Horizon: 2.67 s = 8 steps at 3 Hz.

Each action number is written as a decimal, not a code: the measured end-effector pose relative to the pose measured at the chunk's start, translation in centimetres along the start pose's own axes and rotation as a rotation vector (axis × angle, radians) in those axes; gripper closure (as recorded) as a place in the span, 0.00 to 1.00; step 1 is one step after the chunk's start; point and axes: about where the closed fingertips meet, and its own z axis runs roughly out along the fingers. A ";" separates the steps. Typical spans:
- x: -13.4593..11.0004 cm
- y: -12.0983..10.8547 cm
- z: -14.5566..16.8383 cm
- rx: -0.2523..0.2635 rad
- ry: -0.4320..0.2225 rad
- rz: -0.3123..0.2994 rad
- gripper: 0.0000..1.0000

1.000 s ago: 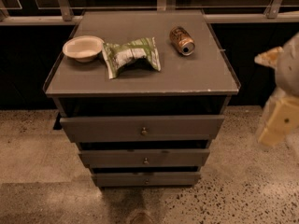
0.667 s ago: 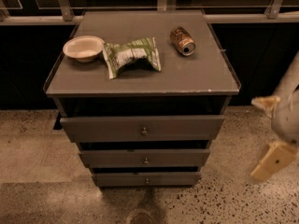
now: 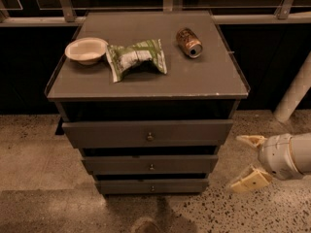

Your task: Open top drawer

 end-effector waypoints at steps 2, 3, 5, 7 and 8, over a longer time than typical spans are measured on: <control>0.0 0.0 0.0 -0.001 0.001 -0.001 0.65; 0.3 0.1 0.6 0.036 0.010 0.002 0.88; 4.0 -6.3 4.5 0.240 -0.244 0.072 1.00; 3.4 -11.5 6.5 0.284 -0.346 0.076 1.00; -0.2 -13.4 7.0 0.266 -0.351 0.013 1.00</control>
Offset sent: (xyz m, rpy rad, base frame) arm 0.0002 0.0004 0.0001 -0.0006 0.0001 0.0010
